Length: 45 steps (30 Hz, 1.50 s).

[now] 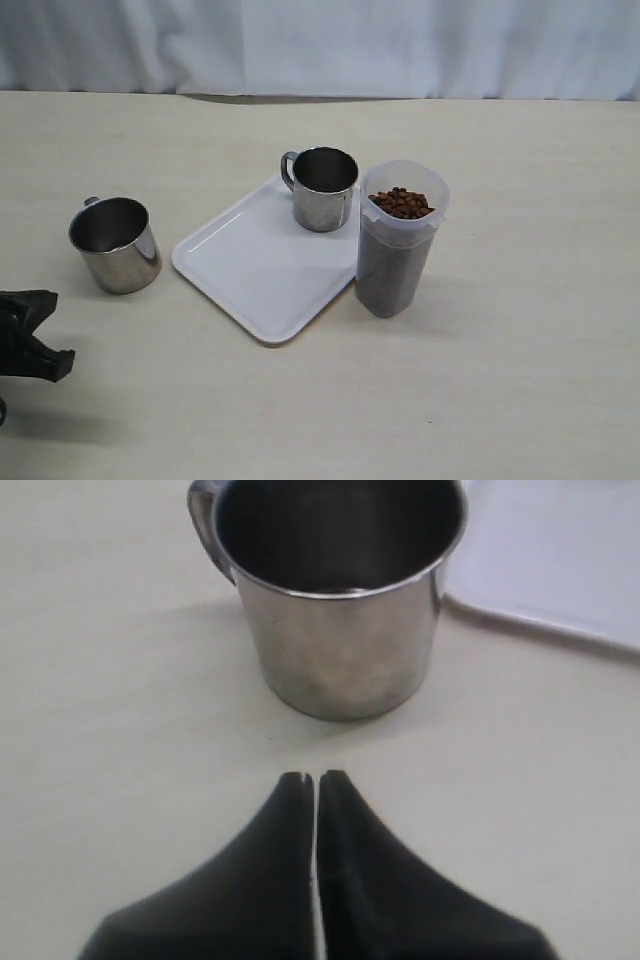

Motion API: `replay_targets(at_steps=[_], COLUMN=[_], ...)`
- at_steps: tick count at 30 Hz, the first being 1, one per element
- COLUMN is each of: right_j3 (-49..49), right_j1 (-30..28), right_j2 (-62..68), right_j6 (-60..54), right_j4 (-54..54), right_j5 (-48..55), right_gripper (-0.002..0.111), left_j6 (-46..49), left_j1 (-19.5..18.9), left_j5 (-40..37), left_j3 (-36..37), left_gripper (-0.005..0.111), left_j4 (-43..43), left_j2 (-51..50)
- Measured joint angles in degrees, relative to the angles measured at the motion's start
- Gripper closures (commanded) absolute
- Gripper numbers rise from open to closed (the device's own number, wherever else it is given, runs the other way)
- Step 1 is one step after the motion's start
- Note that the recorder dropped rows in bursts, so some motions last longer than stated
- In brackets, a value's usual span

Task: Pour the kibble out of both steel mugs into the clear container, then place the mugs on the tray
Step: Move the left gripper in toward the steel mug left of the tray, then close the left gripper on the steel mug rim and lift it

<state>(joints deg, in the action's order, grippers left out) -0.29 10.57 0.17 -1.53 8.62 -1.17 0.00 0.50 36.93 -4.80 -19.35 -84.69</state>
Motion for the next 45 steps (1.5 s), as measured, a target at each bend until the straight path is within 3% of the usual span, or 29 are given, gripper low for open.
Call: replay_targets(at_steps=[5,10,20,39,45], right_j3=[0.00,0.00,0.00,0.00,0.00], right_j1=[0.00,0.00,0.00,0.00,0.00], right_j2=[0.00,0.00,0.00,0.00,0.00], right_j6=[0.00,0.00,0.00,0.00,0.00], right_j4=[0.00,0.00,0.00,0.00,0.00], right_j5=[0.00,0.00,0.00,0.00,0.00], right_gripper=[0.103,0.103,0.103,0.103,0.103], left_j6=[1.11,1.76,4.34,4.34,4.34], left_j1=[0.00,0.00,0.00,0.00,0.00], left_j5=[1.80,8.76,17.42,17.62,21.59], left_j3=[-3.82,-5.29,-8.74,-16.19,-16.31], left_gripper=[0.066,0.041,0.040,0.040,0.040], left_j4=[0.55,1.43,1.43,-2.82,-2.82], left_j2=[-9.45,-16.51,-21.63,-26.59,-26.68])
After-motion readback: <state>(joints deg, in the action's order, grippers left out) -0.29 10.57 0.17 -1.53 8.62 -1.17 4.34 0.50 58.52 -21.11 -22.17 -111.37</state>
